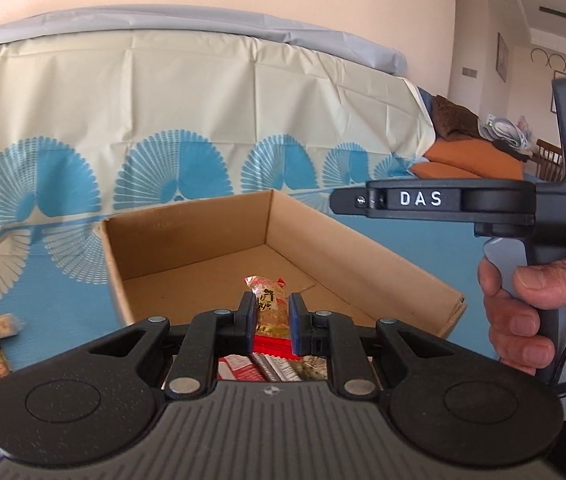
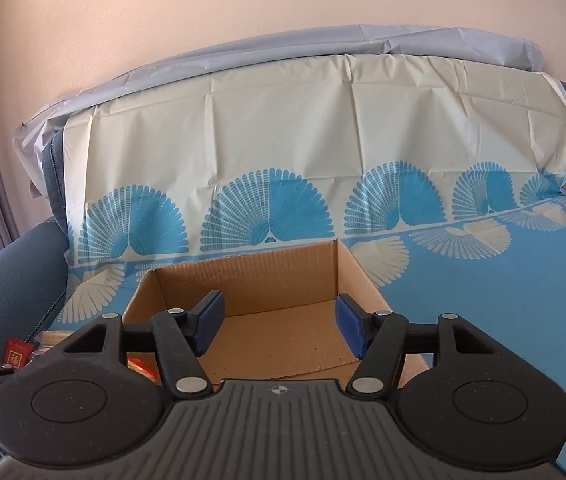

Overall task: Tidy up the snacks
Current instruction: 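Open the right gripper over the box while left gripper opens, dropping both snacks, then move both open grippers back toward the snack pile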

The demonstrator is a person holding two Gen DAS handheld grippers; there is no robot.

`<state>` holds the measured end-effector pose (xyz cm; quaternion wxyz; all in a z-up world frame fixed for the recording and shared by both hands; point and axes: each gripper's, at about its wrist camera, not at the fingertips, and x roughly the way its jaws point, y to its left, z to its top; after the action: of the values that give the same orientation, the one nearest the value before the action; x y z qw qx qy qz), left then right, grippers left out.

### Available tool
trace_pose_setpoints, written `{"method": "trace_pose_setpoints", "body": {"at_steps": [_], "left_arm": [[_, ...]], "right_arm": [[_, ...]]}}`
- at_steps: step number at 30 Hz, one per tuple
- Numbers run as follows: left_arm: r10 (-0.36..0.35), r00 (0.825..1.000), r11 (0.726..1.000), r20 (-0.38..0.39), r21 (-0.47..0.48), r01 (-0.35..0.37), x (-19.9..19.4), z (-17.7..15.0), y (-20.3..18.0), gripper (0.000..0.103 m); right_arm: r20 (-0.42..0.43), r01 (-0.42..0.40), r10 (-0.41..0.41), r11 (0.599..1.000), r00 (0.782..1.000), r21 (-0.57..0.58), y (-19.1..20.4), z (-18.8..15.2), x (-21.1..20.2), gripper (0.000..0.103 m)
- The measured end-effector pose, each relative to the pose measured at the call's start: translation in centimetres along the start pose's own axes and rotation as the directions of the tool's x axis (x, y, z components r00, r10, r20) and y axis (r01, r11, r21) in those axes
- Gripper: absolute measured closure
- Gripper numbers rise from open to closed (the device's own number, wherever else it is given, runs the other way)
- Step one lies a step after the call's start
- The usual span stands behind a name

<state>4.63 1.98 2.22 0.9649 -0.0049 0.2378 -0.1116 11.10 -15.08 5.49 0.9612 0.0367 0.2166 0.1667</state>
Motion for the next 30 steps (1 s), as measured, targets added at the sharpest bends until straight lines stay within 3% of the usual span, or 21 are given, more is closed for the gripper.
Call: {"method": "trace_pose_setpoints", "body": {"at_steps": [4, 5, 15, 23, 30], "left_arm": [[-0.026, 1.000, 1.000, -0.016, 0.004, 0.026, 0.8, -0.2, -0.3, 0.063], [-0.023, 1.000, 1.000, -0.004, 0.012, 0.023, 0.7, -0.3, -0.4, 0.062], [0.044, 0.996, 0.999, 0.082, 0.012, -0.045, -0.5, -0.3, 1.1, 0.062], [0.112, 0.991, 0.993, 0.068, -0.035, -0.109, -1.9, -0.3, 4.0, 0.063], [0.110, 0.992, 0.988, 0.055, -0.115, -0.103, -4.6, -0.2, 6.4, 0.068]], "right_arm": [[-0.004, 0.004, -0.004, 1.000, 1.000, -0.010, 0.2, -0.2, 0.3, 0.033], [-0.006, 0.003, -0.003, 1.000, 1.000, -0.014, 0.3, -0.2, 0.4, 0.033], [-0.018, -0.029, 0.028, 0.999, 0.999, -0.024, 2.3, -0.3, 0.9, 0.033], [-0.023, -0.051, 0.050, 0.997, 0.999, -0.058, 5.1, -0.7, 1.0, 0.033], [-0.037, -0.099, 0.097, 0.993, 0.995, -0.070, 8.3, -1.3, 1.0, 0.034]]}}
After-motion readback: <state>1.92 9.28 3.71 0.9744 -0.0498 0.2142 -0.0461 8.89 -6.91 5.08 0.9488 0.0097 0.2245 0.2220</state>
